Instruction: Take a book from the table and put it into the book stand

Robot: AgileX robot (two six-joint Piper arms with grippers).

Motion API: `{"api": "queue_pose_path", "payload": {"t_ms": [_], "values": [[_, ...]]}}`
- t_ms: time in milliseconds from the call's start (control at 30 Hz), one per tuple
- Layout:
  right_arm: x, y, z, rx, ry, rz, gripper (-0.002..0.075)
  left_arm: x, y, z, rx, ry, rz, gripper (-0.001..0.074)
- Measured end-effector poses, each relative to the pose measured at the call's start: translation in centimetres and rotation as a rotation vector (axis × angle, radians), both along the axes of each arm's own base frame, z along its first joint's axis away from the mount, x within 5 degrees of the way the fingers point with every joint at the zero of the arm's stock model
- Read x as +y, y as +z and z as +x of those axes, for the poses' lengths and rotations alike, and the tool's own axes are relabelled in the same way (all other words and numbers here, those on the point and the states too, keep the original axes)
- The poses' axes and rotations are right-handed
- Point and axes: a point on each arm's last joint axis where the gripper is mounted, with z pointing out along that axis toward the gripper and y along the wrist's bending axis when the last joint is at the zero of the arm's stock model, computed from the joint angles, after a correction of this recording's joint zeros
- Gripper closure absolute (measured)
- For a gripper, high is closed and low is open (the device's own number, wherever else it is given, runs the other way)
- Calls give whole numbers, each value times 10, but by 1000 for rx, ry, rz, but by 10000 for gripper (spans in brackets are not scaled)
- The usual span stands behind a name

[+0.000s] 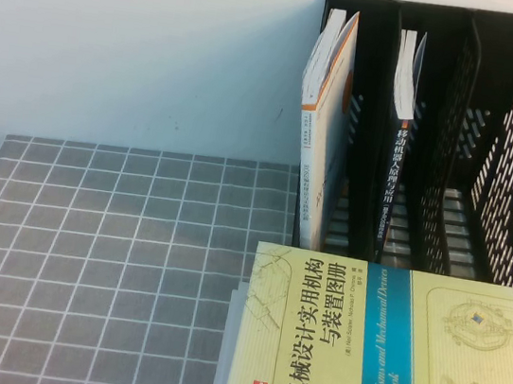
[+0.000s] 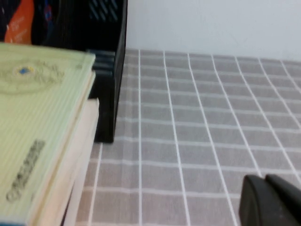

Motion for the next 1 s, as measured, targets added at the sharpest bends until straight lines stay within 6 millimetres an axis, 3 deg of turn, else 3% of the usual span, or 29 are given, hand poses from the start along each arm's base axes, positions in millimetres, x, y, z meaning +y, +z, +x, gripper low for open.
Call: {"api": "queue_pose_path", "payload": {"t_ms": [200, 400, 533, 633, 767, 1000], "values": [[3, 33, 4, -373, 32, -17, 731, -1, 24, 1, -261, -12, -89, 736], [7, 70, -7, -807, 76, 14, 731, -2, 52, -6, -571, -35, -142, 737], [7, 82, -15, -961, 88, 35, 731, -1, 65, -13, -733, -48, -163, 736], [5, 82, -16, -974, 73, 74, 731, 0, 69, -16, -775, -61, -259, 736], [3, 78, -12, -905, 56, 109, 731, 1, 72, -11, -586, -44, -397, 736], [4, 104, -14, -612, 32, 133, 731, 1, 119, -27, -363, -29, -251, 736]]}}
